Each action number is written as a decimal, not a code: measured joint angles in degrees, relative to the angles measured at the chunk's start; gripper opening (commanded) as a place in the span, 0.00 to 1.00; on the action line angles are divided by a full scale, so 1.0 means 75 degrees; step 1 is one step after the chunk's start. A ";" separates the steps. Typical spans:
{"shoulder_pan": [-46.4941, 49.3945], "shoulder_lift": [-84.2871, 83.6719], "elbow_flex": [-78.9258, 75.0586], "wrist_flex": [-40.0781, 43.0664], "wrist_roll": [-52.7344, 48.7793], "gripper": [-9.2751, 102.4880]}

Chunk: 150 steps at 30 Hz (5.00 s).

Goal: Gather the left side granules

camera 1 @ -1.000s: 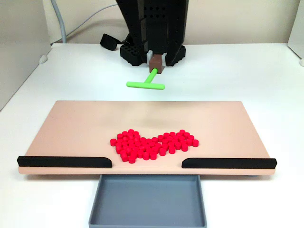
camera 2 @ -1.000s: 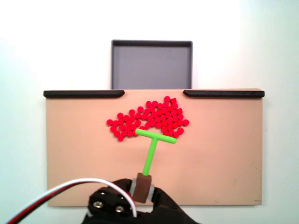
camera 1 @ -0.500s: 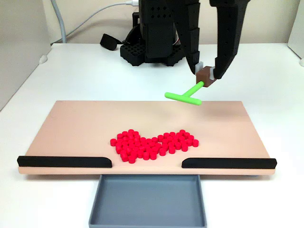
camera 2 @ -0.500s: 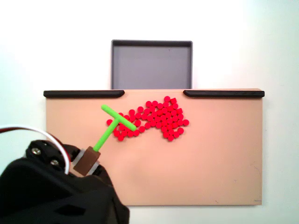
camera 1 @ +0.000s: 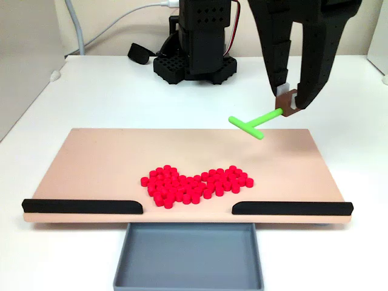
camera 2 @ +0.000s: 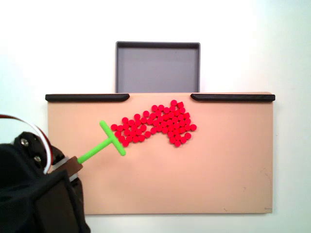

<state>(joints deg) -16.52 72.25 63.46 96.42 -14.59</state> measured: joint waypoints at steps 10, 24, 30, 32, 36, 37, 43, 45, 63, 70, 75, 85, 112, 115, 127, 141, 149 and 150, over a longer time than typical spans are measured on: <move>-0.0305 -0.0270 -0.0270 0.0223 0.2121 0.08; -0.0445 -0.1441 -0.1477 0.0223 0.4195 0.08; -0.0445 -0.1746 -0.1770 0.0223 0.4641 0.08; -0.0445 -0.1805 -0.1840 0.0234 0.4676 0.08; -0.0445 -0.2004 -0.2062 0.0223 0.4687 0.08; -0.0445 -0.2074 -0.2156 0.0223 0.4687 0.08; -0.0445 -0.2367 -0.2379 0.0223 0.4652 0.08; -0.0469 -0.2367 -0.2379 0.0223 0.4652 0.08; -0.0492 -0.2777 -0.2637 0.0223 0.4406 0.08; -0.0492 -0.3012 -0.3023 0.0223 0.4406 0.08; -0.0492 -0.3012 -0.3035 0.0223 0.4277 0.08; -0.0363 -0.3258 -0.3410 0.0223 0.4184 0.08; -0.0258 -0.3703 -0.3633 0.0223 0.4359 0.08; -0.0258 -0.3715 -0.3633 0.0223 0.4359 0.08; -0.0223 -0.3832 -0.3656 0.0223 0.4359 0.08; -0.0117 -0.3973 -0.3762 0.0223 0.4359 0.08; -0.0117 -0.4020 -0.3773 0.0223 0.4359 0.08; -0.0117 -0.4031 -0.3773 0.0223 0.4359 0.08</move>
<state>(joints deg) -17.40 42.01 35.16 98.09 18.11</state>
